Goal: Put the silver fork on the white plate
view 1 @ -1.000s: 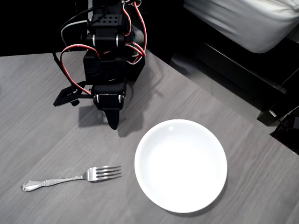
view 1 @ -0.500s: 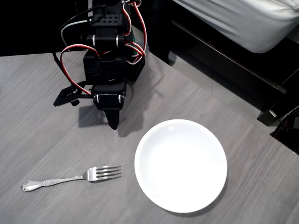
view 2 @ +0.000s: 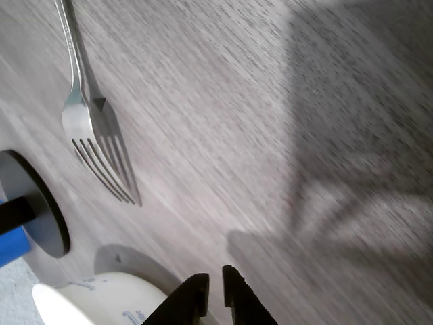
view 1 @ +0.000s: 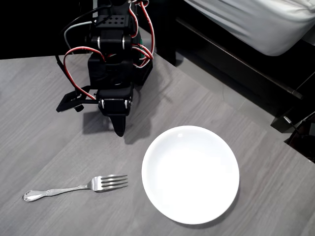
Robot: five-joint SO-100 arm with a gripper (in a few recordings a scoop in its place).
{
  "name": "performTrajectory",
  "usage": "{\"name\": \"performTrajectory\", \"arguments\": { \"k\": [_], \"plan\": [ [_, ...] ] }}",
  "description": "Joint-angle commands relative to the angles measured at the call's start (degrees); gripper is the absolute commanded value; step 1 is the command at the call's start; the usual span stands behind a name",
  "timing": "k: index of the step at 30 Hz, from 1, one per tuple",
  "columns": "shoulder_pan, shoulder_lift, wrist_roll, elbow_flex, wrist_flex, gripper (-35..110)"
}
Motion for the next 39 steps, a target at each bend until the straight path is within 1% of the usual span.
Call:
{"name": "performTrajectory", "arguments": {
  "k": [1,37,39],
  "plan": [
    [-0.09,1.58,-0.53,-0.18,0.26,0],
    [-0.09,1.58,-0.53,-0.18,0.26,0],
    [-1.32,1.58,-0.26,-0.18,0.35,0]
  ]
}}
